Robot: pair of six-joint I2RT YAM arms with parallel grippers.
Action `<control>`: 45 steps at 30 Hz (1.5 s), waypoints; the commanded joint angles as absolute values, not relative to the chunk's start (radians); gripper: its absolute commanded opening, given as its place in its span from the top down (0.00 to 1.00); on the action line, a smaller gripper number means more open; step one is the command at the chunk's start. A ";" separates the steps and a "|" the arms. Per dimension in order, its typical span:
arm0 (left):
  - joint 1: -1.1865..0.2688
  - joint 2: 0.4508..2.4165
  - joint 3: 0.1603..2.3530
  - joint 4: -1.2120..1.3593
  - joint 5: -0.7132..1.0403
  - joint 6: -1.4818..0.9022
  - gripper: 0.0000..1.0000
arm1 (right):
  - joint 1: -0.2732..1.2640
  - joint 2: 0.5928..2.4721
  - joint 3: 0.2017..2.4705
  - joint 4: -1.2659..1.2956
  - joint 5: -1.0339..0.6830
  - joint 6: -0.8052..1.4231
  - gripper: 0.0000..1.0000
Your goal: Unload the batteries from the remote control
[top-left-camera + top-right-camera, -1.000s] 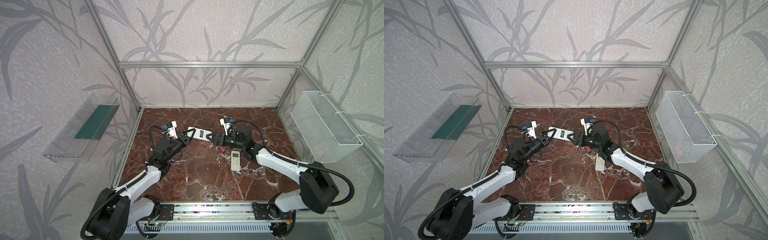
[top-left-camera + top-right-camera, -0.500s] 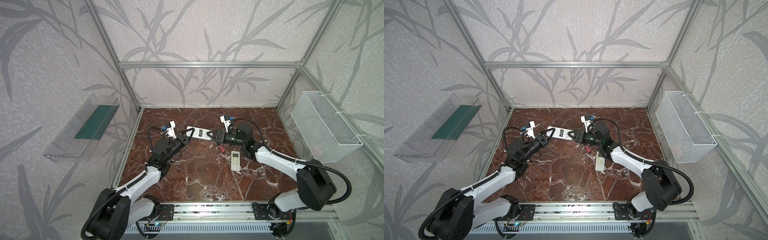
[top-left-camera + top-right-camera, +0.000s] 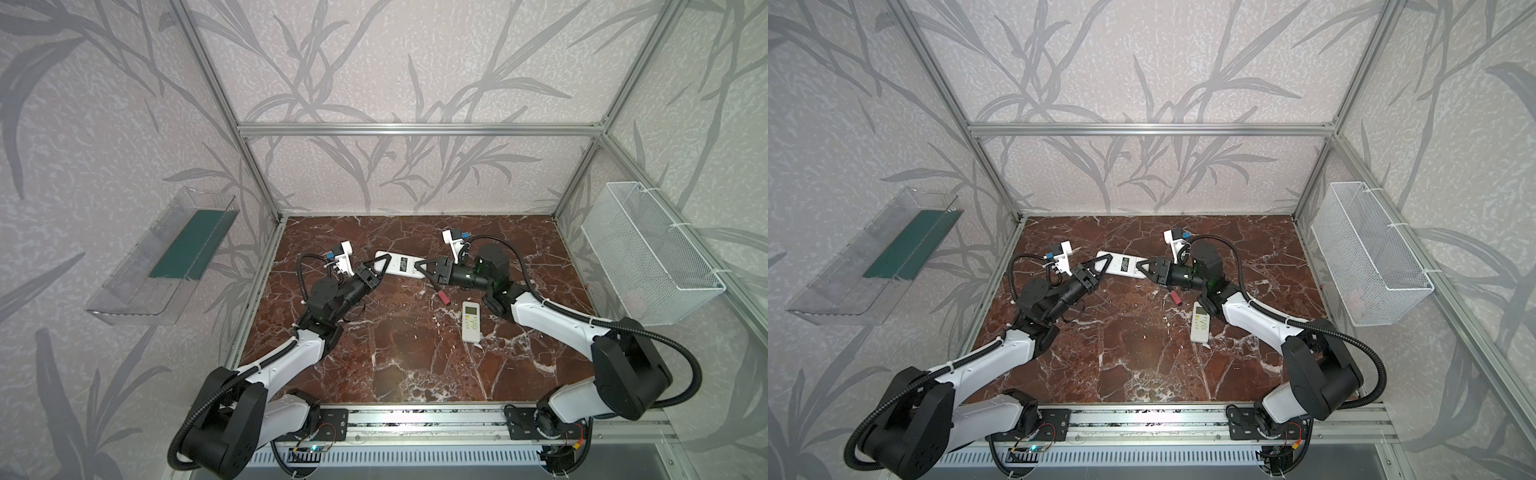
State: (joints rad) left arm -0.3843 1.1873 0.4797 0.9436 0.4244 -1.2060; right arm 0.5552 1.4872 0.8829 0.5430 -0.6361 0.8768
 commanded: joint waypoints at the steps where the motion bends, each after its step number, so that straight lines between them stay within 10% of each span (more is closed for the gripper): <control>1: -0.387 1.166 0.475 0.976 0.430 -1.207 1.00 | 0.555 1.478 0.882 0.504 -0.614 0.844 0.54; 45: -0.387 1.170 0.489 0.897 0.374 -1.189 1.00 | 0.537 1.466 0.839 0.520 -0.626 0.857 0.85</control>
